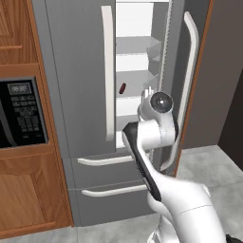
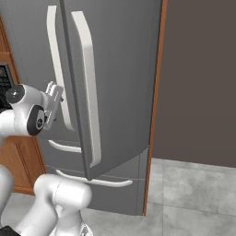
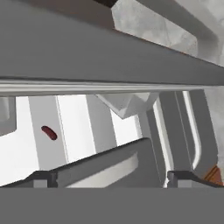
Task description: Retrieve the sausage and cheese from the fridge and place them on the cutting board on the counter.
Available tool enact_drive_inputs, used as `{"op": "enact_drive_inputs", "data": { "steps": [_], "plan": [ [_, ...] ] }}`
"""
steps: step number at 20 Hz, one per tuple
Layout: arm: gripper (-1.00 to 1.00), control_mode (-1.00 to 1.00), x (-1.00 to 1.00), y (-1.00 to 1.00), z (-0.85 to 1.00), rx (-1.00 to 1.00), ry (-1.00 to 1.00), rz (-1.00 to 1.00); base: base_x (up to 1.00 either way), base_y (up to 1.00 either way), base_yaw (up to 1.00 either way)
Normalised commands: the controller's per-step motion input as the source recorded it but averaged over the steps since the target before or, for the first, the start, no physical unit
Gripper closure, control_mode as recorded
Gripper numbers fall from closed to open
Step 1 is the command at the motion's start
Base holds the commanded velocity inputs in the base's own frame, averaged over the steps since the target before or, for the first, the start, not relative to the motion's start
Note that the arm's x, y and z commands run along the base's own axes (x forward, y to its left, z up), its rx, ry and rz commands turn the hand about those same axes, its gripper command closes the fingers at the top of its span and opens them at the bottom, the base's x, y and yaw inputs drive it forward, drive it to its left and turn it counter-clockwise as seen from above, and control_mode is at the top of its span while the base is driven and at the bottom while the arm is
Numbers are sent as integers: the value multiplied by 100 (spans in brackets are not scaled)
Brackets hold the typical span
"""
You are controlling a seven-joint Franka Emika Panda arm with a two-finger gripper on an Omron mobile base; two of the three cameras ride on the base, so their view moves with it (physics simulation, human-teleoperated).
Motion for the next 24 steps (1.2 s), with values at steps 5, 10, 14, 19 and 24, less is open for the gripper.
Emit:
{"op": "enact_drive_inputs", "data": {
  "steps": [5, 10, 14, 19, 24],
  "plan": [
    [-100, -100, 74, 3, -19, 0, -5, -25, 0, 0, 0],
    [-100, -100, 58, -30, -15, 2, 0, -19, 0, 0, 0],
    [-100, -100, 30, -50, -15, 4, 0, -15, 0, 0, 0],
    [-100, -100, -16, -49, -12, 4, -1, -10, 0, 0, 0],
    [-100, -100, -36, -58, -8, 5, -1, -17, 0, 0, 0]
  ]
}}
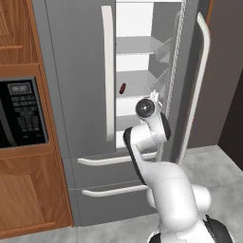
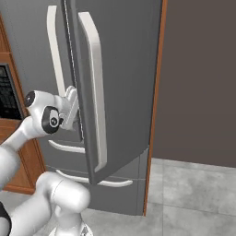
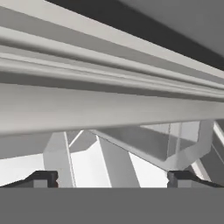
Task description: Retrieve the sausage and cheese from the fridge and place them on the cutting board on the counter.
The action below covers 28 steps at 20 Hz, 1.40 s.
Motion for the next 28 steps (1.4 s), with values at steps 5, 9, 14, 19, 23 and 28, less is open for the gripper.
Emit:
{"op": "enact_drive_inputs", "data": {
  "steps": [5, 9, 14, 19, 23, 28],
  "plan": [
    [-100, -100, -33, -64, -2, 6, 0, -21, 0, 0, 0],
    [-100, -100, -31, -74, 0, 3, 0, -17, 0, 0, 0],
    [-100, -100, -34, -81, 0, 3, 0, -12, 0, 0, 0],
    [-100, -100, -36, -84, 0, 4, 0, -10, 0, 0, 0],
    [-100, -100, -35, -83, 0, 4, 4, -11, 0, 0, 0],
    [-100, -100, -25, -62, 0, 5, 13, -13, 0, 0, 0]
  ]
}}
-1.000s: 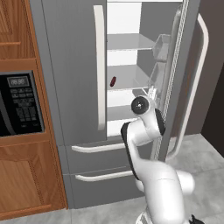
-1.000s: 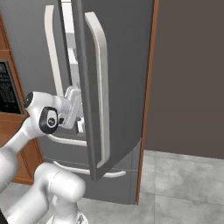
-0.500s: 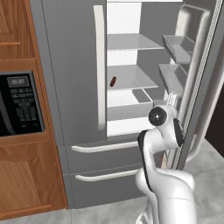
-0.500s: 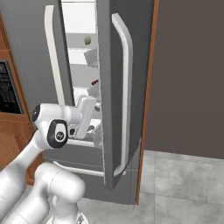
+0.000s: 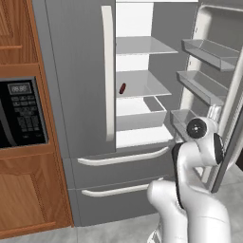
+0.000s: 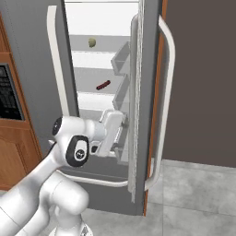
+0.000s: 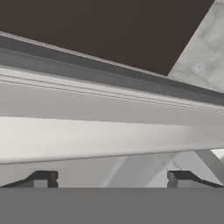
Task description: Retrieve the sausage and cheese from the fridge and place them on the cutting board on the counter.
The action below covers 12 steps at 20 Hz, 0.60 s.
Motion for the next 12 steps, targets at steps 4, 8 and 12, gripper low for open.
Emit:
{"op": "enact_drive_inputs", "data": {
  "steps": [4, 8, 12],
  "plan": [
    [-100, -100, -19, -17, 0, 6, 5, -1, 0, 0, 0],
    [-100, -100, -30, 27, 0, 0, 0, 16, 0, 0, 0],
    [-100, -100, -28, 61, 0, -13, 0, 34, 0, 0, 0]
  ]
}}
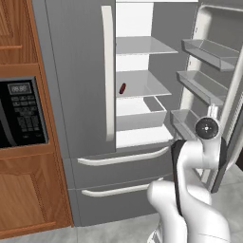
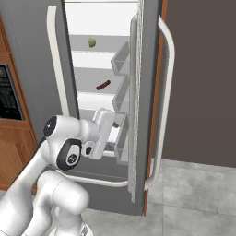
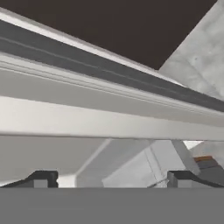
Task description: Retrieve the sausage and cheese from the fridge and place them on the cutting board on the counter.
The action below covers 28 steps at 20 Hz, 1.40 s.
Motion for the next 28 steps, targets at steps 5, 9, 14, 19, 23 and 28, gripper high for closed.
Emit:
{"op": "enact_drive_inputs", "data": {
  "steps": [5, 9, 14, 19, 23, 28],
  "plan": [
    [-100, -100, -21, 66, 1, -23, 13, 47, 0, 0, 0],
    [-100, -100, -22, 44, 9, -34, 36, 60, 0, 0, 0],
    [-100, -100, -22, 33, -5, -41, 27, 69, 0, 0, 0],
    [-100, -100, -3, 22, -23, -28, 8, 76, 0, 0, 0],
    [-100, -100, 0, 28, -21, -23, 7, 67, 0, 0, 0],
    [-100, -100, 0, 37, -14, -24, 19, 54, 0, 0, 0]
  ]
}}
